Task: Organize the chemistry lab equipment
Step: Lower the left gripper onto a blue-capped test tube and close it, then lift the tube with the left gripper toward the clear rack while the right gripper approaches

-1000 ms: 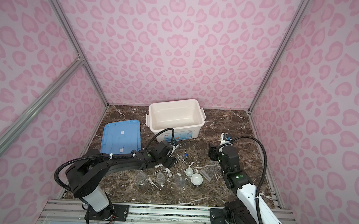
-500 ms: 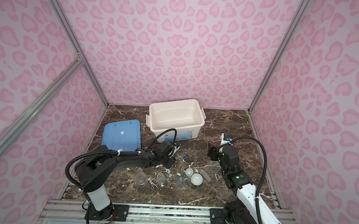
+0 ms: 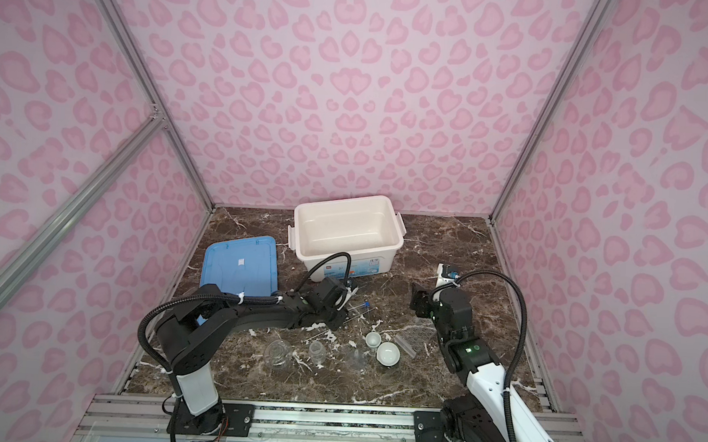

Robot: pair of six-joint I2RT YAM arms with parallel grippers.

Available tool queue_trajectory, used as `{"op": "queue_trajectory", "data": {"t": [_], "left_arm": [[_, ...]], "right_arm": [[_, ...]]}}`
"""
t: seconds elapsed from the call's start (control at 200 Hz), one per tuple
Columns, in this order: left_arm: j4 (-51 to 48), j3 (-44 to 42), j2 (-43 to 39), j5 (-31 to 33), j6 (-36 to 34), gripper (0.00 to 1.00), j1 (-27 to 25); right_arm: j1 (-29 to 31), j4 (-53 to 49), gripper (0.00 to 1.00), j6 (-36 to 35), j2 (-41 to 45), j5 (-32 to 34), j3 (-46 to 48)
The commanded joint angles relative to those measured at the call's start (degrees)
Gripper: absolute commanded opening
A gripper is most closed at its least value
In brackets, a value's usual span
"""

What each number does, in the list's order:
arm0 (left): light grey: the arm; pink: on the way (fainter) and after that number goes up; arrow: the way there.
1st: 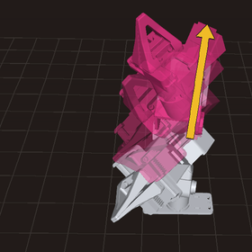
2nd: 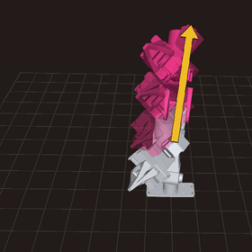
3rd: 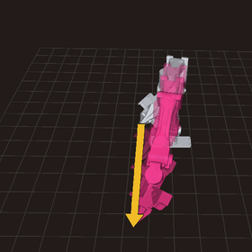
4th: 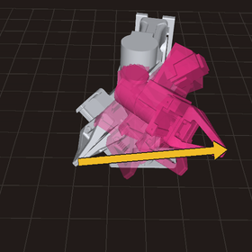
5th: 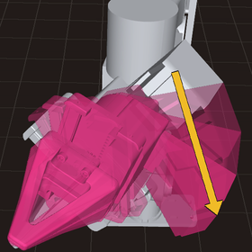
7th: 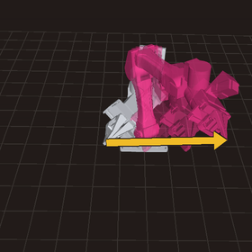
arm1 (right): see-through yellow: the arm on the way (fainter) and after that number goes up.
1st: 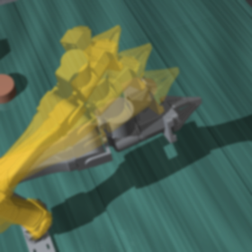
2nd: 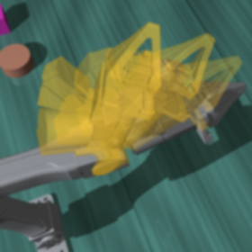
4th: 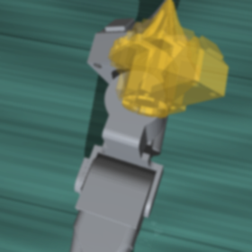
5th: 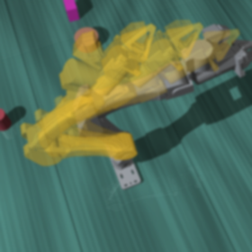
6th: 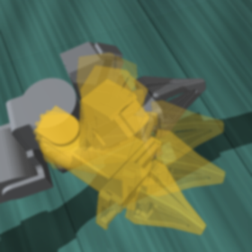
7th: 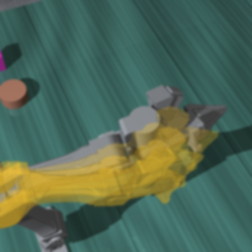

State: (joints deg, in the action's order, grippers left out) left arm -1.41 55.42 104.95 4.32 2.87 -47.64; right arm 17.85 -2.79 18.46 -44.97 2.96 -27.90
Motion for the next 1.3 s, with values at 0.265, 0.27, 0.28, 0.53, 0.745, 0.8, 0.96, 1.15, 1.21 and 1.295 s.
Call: {"op": "queue_trajectory", "data": {"t": [0.265,0.27,0.28,0.53,0.745,0.8,0.96,1.15,1.21,1.295], "left_arm": [[-3.3,0.6,1.7,-1.2,-0.2,0.25,0.4],[-3.3,0.6,1.7,-1.2,-0.2,0.25,0.4],[-3.3,0.7,1.7,-1.2,-0.2,0.24,0.4],[-3.4,1.0,2.4,-1.3,0.1,0.18,0.7],[-3.5,1.6,2.8,-1.3,0.0,0.14,0.8],[-3.6,1.9,2.8,-1.2,0.0,0.14,0.8],[-3.7,2.7,2.5,-1.4,-0.1,0.13,0.7],[-3.0,2.9,-0.8,-2.0,0.1,0.13,0.7],[-2.8,2.9,-2.1,-2.1,0.0,0.13,0.7],[-2.6,3.1,-4.1,-2.2,-0.2,0.13,0.7]], "right_arm": [[-0.4,1.4,0.8,0.6,0.7,0.0,0.6],[-0.4,1.4,0.8,0.6,0.7,0.0,0.6],[-0.4,1.4,0.8,0.5,0.7,0.0,0.6],[-0.5,1.0,0.8,0.8,1.4,0.5,1.0],[-0.6,1.0,0.8,0.9,1.5,0.2,1.2],[-0.6,1.1,0.8,0.8,1.4,0.0,1.1],[-0.6,1.0,0.8,0.7,1.1,-0.9,0.8],[-0.6,0.4,0.81,0.7,1.5,-2.0,-0.5],[-0.6,-0.5,0.81,0.6,1.6,-3.0,-1.7],[-0.6,-1.9,0.81,0.5,1.4,-4.3,-3.6]]}}
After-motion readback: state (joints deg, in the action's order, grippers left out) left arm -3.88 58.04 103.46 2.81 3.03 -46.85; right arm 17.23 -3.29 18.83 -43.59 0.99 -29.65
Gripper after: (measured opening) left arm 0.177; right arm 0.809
